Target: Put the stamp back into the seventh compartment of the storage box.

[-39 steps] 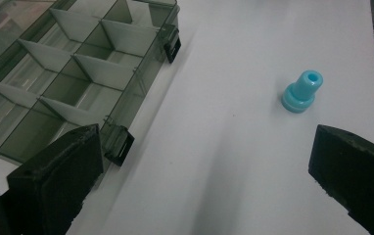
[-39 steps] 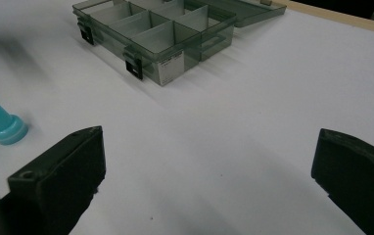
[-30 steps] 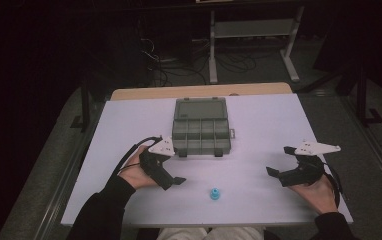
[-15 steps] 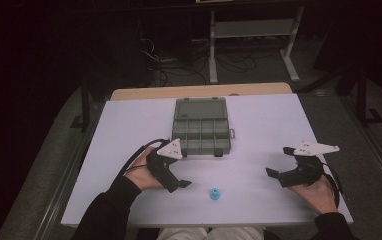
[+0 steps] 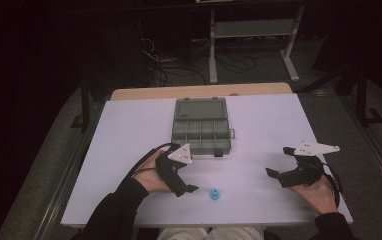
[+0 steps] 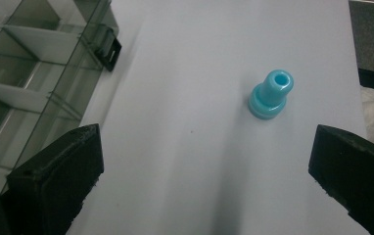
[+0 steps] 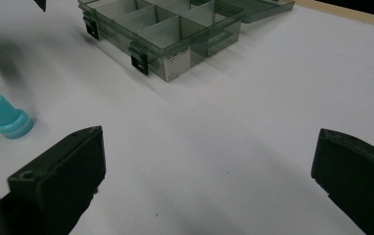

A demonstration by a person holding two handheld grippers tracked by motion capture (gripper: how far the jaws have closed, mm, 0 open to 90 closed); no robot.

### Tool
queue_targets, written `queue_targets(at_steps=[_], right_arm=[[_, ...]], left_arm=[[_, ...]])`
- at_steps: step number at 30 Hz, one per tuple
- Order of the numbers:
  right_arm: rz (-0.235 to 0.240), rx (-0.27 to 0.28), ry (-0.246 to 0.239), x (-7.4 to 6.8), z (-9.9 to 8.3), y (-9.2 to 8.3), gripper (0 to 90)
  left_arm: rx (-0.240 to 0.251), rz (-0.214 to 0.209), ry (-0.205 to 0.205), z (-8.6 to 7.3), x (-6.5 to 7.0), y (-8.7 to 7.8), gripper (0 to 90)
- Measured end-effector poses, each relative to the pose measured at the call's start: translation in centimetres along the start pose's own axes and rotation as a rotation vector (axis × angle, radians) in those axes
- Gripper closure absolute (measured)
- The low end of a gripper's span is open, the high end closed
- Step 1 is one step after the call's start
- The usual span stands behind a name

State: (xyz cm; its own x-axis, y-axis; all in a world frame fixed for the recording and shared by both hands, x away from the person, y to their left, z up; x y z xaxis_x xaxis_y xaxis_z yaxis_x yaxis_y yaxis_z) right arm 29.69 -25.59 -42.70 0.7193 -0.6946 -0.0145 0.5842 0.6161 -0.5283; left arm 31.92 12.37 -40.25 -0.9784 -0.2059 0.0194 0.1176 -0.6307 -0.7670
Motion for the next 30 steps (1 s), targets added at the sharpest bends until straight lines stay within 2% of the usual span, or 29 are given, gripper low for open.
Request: queue_targets(at_steps=[14,17,30], right_arm=[[0.005,0.000,0.000,0.0,0.0,0.0,0.0],[0.006,0.000,0.000,0.0,0.0,0.0,0.0],[0.010,-0.005,0.000,0.0,0.0,0.0,0.0]], left_arm=[[-0.006,-0.038,0.024,0.6,1.1,2.1,0.0],[0.005,-0.054,0.016,0.7,1.3,2.4,0.0],[-0.002,-0.078,0.030,1.1,1.9,3.7,0.0]])
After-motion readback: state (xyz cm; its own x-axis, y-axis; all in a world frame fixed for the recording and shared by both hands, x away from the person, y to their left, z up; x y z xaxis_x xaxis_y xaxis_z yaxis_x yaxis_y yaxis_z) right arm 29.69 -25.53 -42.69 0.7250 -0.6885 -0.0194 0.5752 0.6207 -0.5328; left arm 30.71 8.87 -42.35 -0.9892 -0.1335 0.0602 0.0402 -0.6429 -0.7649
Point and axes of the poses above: each handheld gripper's, and its own axes: y roughly forward along the jaws, z roughly out of its top, x roughly to its right, the point moved 1 cm from there along y, roughly forward along the jaws, and after that the axes turned 4 degrees about -y, right-handed, at the moved point
